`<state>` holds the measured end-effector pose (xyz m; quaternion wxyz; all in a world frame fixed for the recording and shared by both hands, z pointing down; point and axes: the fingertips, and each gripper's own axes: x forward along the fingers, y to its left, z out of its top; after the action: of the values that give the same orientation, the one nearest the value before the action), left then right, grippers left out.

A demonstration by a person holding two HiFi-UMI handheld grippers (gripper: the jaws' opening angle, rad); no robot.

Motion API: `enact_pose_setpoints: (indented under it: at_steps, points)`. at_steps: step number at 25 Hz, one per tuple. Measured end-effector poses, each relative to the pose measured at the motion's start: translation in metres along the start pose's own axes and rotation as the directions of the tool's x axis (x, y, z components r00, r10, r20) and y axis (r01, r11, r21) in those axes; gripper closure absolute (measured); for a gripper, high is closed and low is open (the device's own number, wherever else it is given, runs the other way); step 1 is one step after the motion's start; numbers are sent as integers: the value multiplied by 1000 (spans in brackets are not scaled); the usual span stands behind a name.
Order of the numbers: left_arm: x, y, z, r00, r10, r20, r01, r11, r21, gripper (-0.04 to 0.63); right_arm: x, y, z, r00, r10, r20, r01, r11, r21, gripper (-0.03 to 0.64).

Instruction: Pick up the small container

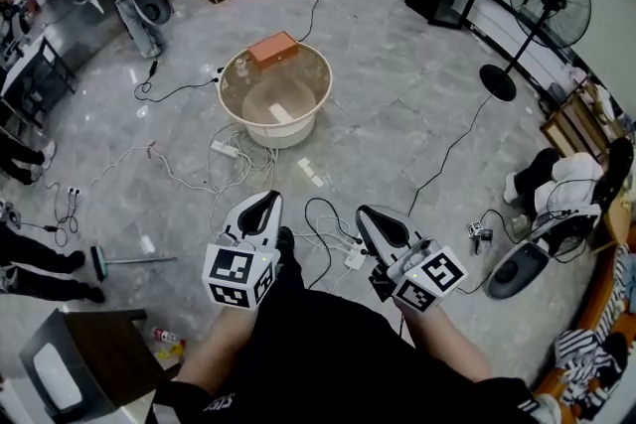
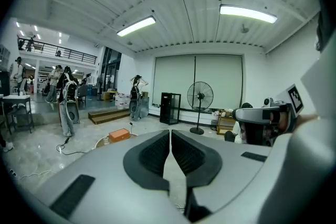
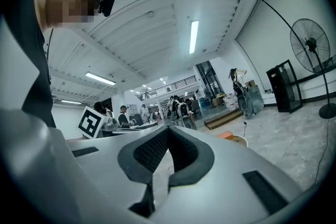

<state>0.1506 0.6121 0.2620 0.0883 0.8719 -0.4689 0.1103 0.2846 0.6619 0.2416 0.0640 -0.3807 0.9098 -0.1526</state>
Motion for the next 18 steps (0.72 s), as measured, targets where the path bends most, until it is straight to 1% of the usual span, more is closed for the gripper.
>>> enact_pose_setpoints:
  at_steps: [4,9,18]
  points:
    - [19,30,1,1000,10,5,-10,1000,-10,569,38,-9,-1,999,33,-22,-34,999,-9,603]
    - [51,76,12,1000,22,1,-22,999,-35,569,90,-30,8,998,48,-46,-48,999,-1,603]
    - [114,174,32,999,27,-34,-29,999,-38,569,207,-77,16,994,63,-93,-62,998,9,603]
